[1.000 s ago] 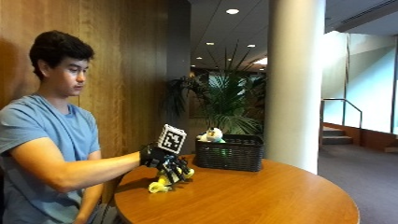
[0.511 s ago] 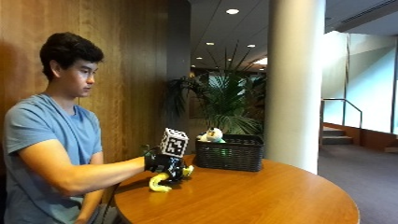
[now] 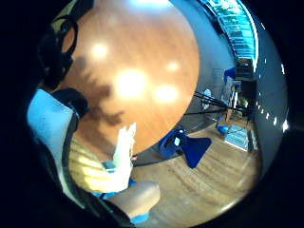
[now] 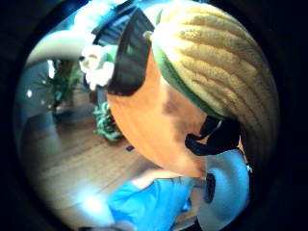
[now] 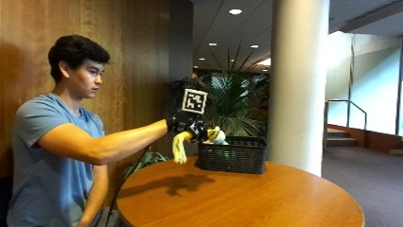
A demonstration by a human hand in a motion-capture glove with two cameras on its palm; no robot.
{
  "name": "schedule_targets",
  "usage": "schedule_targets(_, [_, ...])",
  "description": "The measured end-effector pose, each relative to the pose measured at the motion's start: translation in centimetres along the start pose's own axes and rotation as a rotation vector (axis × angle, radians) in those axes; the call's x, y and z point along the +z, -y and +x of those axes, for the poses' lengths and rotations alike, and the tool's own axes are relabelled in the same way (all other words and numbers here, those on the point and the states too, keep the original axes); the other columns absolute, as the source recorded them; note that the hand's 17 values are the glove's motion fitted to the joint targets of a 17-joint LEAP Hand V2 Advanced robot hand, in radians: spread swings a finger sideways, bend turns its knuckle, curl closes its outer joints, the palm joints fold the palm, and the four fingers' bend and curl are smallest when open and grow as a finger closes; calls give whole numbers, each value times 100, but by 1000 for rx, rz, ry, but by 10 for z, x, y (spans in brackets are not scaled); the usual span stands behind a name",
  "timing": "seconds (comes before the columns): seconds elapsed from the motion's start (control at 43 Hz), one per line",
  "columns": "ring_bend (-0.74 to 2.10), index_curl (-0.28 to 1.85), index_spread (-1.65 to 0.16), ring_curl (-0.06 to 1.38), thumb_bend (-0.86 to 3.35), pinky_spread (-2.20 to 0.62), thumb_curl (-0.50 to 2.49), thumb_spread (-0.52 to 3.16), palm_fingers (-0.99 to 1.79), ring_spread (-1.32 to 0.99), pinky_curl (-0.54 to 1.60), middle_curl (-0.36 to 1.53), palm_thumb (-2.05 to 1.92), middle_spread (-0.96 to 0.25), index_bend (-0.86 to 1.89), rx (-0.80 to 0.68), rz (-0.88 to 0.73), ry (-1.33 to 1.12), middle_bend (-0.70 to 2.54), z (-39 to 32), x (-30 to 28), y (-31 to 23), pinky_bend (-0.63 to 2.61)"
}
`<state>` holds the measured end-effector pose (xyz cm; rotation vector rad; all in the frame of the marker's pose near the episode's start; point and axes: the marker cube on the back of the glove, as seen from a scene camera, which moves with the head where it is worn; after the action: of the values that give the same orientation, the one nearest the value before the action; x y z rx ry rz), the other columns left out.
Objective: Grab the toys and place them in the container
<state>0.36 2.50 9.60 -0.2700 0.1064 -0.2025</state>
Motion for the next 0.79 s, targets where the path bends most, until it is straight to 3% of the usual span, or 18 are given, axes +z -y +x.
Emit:
schedule_targets(0.163, [144,5,-29,57,21,-37,61,131,26,-44,46,68,59,-28,9,114,64,64,82,-17,-56,37,167])
schedule_targets(0.256, [144,5,-29,57,20,-37,62,130,25,-44,46,70,59,-29,9,23,119,84,82,-43,-83,54,168])
schedule_targets(0.488, [145,6,-28,57,18,-36,65,132,21,-43,46,72,57,-29,9,130,181,113,80,-123,-125,108,171])
schedule_targets(0.604, [146,7,-27,57,17,-37,65,136,19,-42,46,73,55,-28,8,-54,241,108,77,-149,-134,125,172])
schedule_targets(0.79, [148,7,-27,57,15,-36,63,142,19,-40,45,73,51,-26,7,-104,332,157,74,-168,-137,164,172])
